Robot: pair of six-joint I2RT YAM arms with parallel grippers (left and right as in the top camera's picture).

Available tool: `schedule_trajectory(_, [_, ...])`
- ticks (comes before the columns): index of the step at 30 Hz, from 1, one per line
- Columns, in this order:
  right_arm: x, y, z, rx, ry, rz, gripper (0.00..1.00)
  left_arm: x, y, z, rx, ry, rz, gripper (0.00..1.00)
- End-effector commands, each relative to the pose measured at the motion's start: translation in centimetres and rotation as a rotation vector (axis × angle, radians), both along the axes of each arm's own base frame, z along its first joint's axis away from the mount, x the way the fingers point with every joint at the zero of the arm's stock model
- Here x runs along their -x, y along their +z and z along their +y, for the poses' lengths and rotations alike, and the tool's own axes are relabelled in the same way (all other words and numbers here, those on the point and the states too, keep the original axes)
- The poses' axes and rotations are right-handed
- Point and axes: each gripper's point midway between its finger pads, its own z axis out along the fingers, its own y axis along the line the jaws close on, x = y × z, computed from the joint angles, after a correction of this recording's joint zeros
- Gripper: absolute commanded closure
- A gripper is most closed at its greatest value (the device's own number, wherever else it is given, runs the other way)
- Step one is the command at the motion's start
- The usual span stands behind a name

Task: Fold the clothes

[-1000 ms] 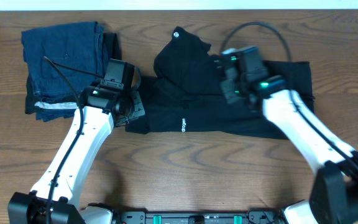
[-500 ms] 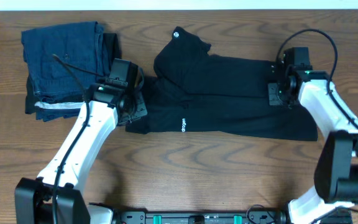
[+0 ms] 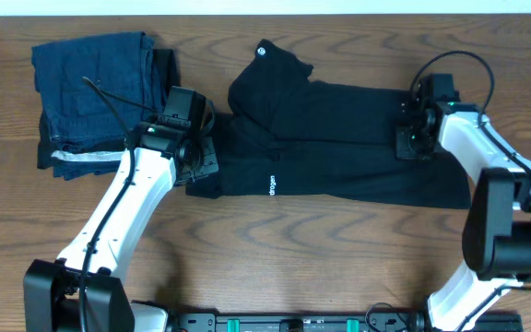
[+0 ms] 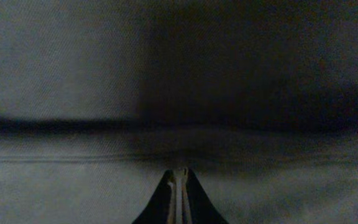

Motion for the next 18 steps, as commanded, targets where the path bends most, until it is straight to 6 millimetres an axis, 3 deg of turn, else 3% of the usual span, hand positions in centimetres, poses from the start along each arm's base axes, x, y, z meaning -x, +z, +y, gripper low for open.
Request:
schedule_trajectory(1, [-2.1, 7.5, -0.5, -0.022, -0.057, -0.181, 0.91, -1.5, 1.6, -0.5, 0.000, -0.045, -0.061, 0.89])
schedule_trajectory(3, [-1.9, 9.5, -1.1, -0.024, -0.086, -0.225, 0.84, -2.4, 2.0, -0.7, 0.004, -0.057, -0.099, 0.92])
schedule_trajectory(7, [-0.9, 11.2, -2.7, -0.030, -0.142, -0.247, 0.91, -3.5, 2.2, -1.0, 0.015, -0.060, -0.137, 0.93])
schedule_trajectory(14, [4.6, 8.6, -4.1, -0.062, -0.289, -0.007, 0.95, -1.9, -0.4, -1.5, 0.036, -0.073, -0.003, 0.94])
schedule_trajectory(18, [5.9, 6.8, -5.6, -0.051, -0.336, 0.024, 0.96, -0.8, -2.7, -1.3, 0.015, -0.071, 0.096, 0.94])
